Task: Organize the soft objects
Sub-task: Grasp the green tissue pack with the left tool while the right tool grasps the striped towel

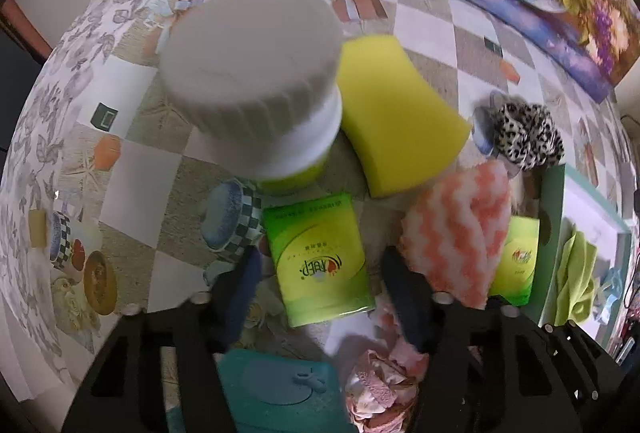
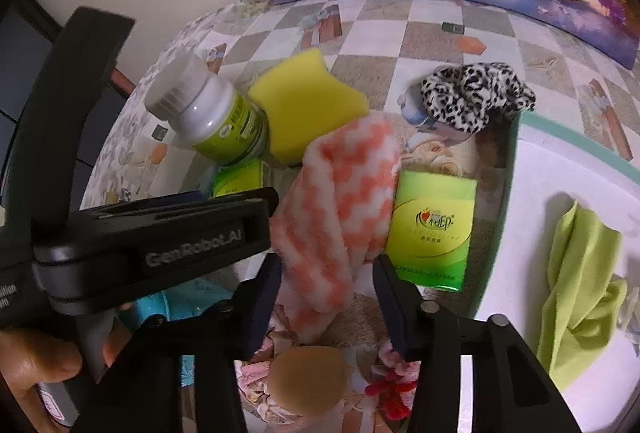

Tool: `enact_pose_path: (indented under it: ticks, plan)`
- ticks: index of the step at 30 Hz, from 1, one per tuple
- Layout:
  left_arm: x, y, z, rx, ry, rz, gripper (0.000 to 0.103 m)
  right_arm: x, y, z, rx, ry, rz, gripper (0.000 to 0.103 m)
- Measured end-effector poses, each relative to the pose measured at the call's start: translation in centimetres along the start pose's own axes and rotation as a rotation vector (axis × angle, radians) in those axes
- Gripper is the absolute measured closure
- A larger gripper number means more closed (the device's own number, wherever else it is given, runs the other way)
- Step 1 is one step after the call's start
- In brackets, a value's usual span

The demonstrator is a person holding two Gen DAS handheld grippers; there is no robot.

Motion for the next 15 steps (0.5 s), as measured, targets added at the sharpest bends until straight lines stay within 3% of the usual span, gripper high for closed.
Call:
enact_pose_path:
  ticks: [15]
  plan:
    - [-0.40, -0.03, 0.04, -0.041, -0.016, -0.007, 0.052, -0.46, -0.03, 0.60, 0.016, 0.028, -0.020, 0.088]
Point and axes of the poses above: each gripper's, at about its wrist camera, not at the fingertips, and x roughly against the way its jaws point, y to its left, z to its underside, the point moved 4 cm from there along -x, roughly the way its jaws point, and after that the axes turned 8 degrees about x, right-handed, at the moved point
